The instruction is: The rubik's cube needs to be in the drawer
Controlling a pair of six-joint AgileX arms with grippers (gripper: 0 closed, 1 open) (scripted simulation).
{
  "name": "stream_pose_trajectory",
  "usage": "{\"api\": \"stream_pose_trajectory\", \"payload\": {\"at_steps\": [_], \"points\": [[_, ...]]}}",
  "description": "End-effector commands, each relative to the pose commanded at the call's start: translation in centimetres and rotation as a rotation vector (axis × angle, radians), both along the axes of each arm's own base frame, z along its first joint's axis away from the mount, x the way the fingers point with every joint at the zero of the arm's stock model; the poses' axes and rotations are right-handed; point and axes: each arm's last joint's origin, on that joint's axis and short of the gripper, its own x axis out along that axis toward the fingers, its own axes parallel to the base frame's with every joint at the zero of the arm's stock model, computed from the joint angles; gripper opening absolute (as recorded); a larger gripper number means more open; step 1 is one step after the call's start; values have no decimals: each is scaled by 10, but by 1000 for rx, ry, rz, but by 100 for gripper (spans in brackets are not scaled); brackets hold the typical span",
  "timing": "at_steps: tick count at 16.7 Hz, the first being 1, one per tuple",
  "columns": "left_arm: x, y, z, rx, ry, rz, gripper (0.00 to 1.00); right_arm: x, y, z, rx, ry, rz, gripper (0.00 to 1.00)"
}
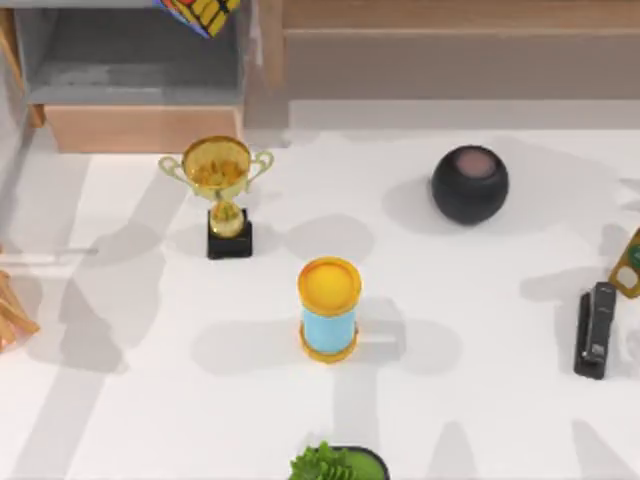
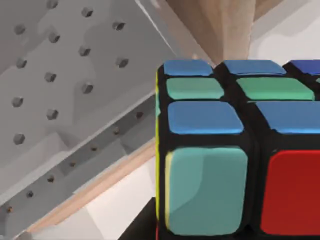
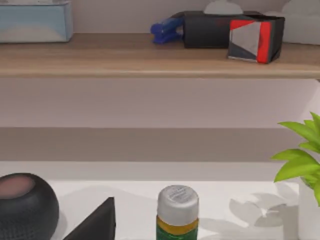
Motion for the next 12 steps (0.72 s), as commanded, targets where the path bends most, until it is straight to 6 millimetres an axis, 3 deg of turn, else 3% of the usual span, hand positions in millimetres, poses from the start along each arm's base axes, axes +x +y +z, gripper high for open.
{"api": "stream_pose_trajectory", "payload": {"at_steps": [3,6,9,12], "points": [[16,91,12,-34,31,194,0,0,0,0,0,0,0,100],[33,178,-8,-43,107,386,0,0,0,0,0,0,0,100],[53,252,-61,-40,250,537,0,0,0,0,0,0,0,100],[69,301,-132,-38,419,614,0,0,0,0,0,0,0,100]]}}
